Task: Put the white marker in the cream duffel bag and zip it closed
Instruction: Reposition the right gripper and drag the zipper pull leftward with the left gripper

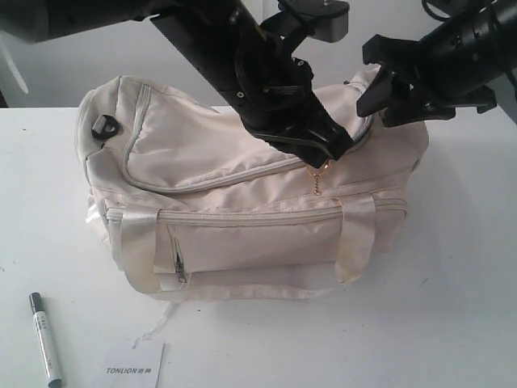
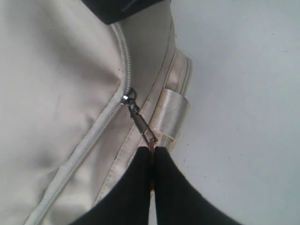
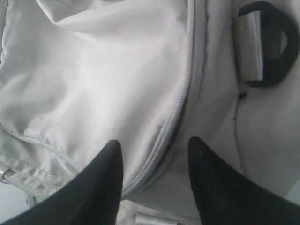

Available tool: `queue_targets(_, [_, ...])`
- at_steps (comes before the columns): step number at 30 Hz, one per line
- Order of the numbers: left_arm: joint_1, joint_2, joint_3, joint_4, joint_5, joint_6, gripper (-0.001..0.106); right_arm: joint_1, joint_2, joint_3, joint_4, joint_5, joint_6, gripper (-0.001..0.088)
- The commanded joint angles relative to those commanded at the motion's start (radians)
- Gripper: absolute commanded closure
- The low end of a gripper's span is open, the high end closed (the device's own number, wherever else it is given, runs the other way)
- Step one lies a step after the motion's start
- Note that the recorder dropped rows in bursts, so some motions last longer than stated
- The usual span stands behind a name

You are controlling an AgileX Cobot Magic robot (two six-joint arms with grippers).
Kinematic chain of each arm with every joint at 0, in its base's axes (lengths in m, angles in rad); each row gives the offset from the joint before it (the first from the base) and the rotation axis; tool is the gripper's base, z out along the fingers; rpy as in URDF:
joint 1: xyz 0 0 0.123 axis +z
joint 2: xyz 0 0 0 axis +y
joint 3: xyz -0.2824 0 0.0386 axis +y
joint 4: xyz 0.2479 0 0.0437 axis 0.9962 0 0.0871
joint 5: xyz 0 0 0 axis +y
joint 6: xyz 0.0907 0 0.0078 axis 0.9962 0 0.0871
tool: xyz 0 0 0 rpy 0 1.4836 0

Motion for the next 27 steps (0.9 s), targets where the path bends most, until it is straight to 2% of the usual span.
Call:
queue_targets(5, [0.000, 0.000, 0.000, 0.000, 0.000, 0.000, 0.105, 0.021, 0.032, 0.000, 0.000, -0.033, -0.007, 0.0445])
queue_targets(7, [0.000, 0.000, 0.000, 0.000, 0.002, 0.000, 0.105, 0.026, 0.034, 0.000, -0.003, -0.044, -0.007, 0.0483])
queue_targets(9, [0.000, 0.000, 0.000, 0.000, 0.002, 0.000, 0.105, 0.028, 0.034, 0.000, -0.003, -0.049, -0.009, 0.0574])
queue_targets(12, [0.000, 0.000, 0.000, 0.000, 0.002, 0.000, 0.105, 0.028, 0.034, 0.000, -0.003, -0.049, -0.036, 0.0843])
queue_targets(13, [0.000, 0.000, 0.000, 0.000, 0.002, 0.000, 0.105, 0.028, 0.034, 0.000, -0.003, -0.048, -0.036, 0.0866])
queue_targets(27, [0.000, 0.000, 0.000, 0.055, 0.060, 0.001, 0.105, 0.028, 0.034, 0.000, -0.006, -0.072, -0.039, 0.0868])
